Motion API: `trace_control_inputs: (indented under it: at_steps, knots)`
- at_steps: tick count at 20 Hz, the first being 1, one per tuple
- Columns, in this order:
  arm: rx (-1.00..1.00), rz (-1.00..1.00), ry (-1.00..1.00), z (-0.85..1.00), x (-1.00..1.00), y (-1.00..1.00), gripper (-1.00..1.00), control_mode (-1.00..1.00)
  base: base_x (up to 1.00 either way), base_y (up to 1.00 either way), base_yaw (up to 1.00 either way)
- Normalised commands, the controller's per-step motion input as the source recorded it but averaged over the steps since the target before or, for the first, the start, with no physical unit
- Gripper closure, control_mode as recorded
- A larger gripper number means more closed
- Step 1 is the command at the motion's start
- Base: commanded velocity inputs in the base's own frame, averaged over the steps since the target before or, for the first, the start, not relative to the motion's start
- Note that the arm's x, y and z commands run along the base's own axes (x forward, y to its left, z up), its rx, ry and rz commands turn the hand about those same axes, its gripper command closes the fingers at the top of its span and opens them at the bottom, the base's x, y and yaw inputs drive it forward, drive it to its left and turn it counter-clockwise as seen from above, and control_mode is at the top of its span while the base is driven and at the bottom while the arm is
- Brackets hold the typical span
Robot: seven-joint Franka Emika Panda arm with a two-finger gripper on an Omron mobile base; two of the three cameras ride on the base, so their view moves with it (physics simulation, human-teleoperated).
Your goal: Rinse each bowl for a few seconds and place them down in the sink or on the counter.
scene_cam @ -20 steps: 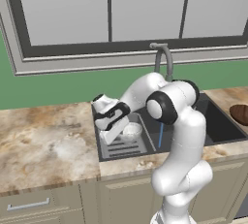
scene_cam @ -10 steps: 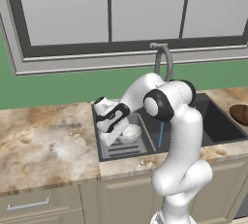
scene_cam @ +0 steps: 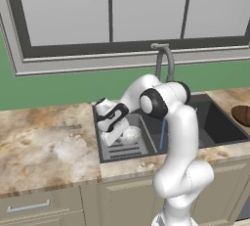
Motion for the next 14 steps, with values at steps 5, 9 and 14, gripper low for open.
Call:
trace_control_inputs:
  at_steps: [5,9,14]
  knots:
    - [0.0,0.0,0.09,-0.26,0.46,0.13,1.0,-1.0,0.0,0.0,0.0]
    - [0.0,0.0,0.03,-0.3,0.38,0.12,1.0,-1.0,0.0,0.0,0.0]
    - [0.0,0.0,0.0,-0.31,0.24,0.11,1.0,-1.0,0.0,0.0,0.0]
